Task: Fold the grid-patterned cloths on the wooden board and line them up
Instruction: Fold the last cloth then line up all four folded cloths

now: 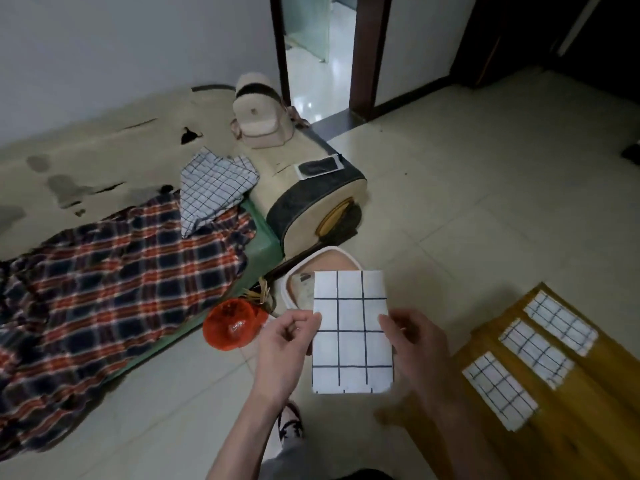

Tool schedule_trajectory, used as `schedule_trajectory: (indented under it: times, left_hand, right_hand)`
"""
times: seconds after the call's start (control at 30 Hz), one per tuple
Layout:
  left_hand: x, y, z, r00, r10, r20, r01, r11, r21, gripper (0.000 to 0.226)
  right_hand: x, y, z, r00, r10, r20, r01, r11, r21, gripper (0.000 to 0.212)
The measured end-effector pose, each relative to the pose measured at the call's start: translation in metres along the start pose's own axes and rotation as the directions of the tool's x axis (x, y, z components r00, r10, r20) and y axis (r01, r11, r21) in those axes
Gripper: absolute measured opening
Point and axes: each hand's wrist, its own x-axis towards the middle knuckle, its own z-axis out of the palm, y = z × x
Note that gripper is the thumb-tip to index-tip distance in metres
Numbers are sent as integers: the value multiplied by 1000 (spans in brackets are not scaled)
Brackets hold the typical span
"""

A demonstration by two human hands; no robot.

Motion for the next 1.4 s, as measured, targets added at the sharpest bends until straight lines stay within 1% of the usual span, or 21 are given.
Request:
schedule_trajectory:
  times: [0.13,0.27,0.4,0.53,0.6,0.73,0.9,0.97,1.07,1.17,1.23,1.33,1.4]
  left_hand:
    - [54,17,-1,985,3,172,-6,1000,18,16]
    - [88,29,17,956,-5,294,-11,999,51,15]
    - [114,37,54,897,18,441,-71,992,104,13]
    - [135,43,99,837,34,546,-149,974,168,11]
    - [145,46,124,808,38,588,-172,970,174,11]
    - [161,55,174,755,51,653,-220,959,178,10]
    - [167,66,237,690,21,723,-222,957,184,9]
    - [165,70,261,654,13,756,-231,956,183,13]
    - [161,70,294,615,-35,788,-238,944,228,23]
    - [151,72,322,535,-56,843,-281,929,239,33]
    - [142,73,339,476,-61,877,-333,911,244,29]
    - [124,72,362,367,-77,927,-414,879,237,25]
    - [113,68,379,292,-99,951,-478,847,235,26]
  right_hand:
    - [24,-17,16,992,27,-125,-17,997,80,5]
    - [34,-25,12,966,82,-245,-61,994,93,10]
    - [38,-23,-3,904,143,-402,-94,986,140,9]
    - [45,-14,-23,832,183,-524,-98,978,186,2]
    - [52,-10,-35,793,208,-573,-87,969,231,2]
    - [68,-3,-61,736,245,-630,-65,953,296,2]
    - [82,2,-98,677,271,-684,-49,944,326,4]
    - [86,6,-114,638,285,-716,-35,939,342,5]
    - [86,13,-136,579,314,-752,-21,928,371,6]
    - [79,19,-152,485,324,-812,22,924,382,8]
    - [70,25,-159,430,344,-835,41,916,399,10]
    - [55,36,-164,345,381,-858,87,897,433,11]
    - [44,43,-166,273,416,-867,97,885,455,10]
